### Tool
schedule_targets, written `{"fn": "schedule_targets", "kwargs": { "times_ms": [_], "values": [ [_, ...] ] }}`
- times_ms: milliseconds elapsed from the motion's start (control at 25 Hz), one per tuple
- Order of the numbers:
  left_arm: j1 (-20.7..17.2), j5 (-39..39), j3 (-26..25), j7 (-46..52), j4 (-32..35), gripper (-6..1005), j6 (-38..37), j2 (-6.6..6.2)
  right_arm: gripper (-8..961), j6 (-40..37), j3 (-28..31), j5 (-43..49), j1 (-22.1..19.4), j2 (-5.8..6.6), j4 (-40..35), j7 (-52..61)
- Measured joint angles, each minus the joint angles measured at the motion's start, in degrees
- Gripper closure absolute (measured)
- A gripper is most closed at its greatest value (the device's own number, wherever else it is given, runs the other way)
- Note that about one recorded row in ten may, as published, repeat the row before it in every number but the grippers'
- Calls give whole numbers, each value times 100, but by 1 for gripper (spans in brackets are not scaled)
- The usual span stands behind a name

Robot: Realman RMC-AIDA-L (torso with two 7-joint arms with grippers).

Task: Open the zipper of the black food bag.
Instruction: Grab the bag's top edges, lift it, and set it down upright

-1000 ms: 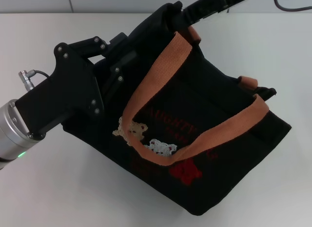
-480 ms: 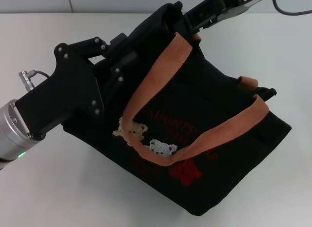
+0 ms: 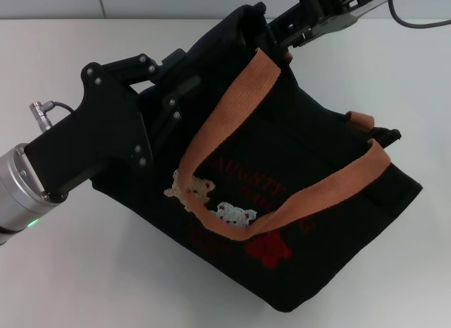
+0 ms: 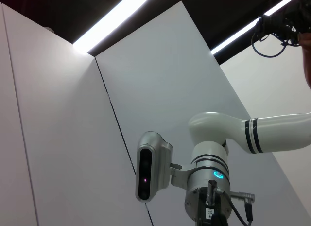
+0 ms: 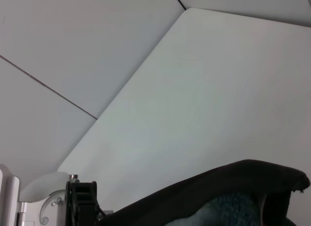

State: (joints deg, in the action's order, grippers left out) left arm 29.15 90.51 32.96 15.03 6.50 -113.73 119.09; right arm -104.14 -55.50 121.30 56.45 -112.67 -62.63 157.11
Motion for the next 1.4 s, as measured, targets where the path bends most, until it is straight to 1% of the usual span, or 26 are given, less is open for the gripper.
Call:
{"fn": "schedule_targets", "kwargs": {
  "times_ms": [160,360,520,720,920,1160,1280,1360,1400],
  "values": [
    [2,2,0,-1,0,805,0,3,564,43,-5,-1,5,-23,27,-14],
    [10,2,7,-67,-36,805,0,8,590,58,-12,-1,36,-29,196,-37],
    [15,2,9,-84,-41,806,0,8,612,61,-19,2,90,0,325,-49],
    [21,2,9,-88,-32,806,-1,9,638,70,-22,132,168,5,405,-105],
    [21,-7,9,-88,-15,806,-2,9,789,85,-22,151,228,7,483,-258],
    [17,-24,1,-88,-8,806,-2,9,934,131,17,130,160,-9,361,-526],
    [9,-27,-17,-88,-9,806,-2,9,947,137,23,114,88,-29,291,-619],
    [6,-29,-28,-88,-10,806,-2,9,955,141,48,65,-45,-76,171,-689],
    [4,-31,-31,-88,-12,806,-2,9,955,141,48,65,-45,-76,171,-689]
  ]
}}
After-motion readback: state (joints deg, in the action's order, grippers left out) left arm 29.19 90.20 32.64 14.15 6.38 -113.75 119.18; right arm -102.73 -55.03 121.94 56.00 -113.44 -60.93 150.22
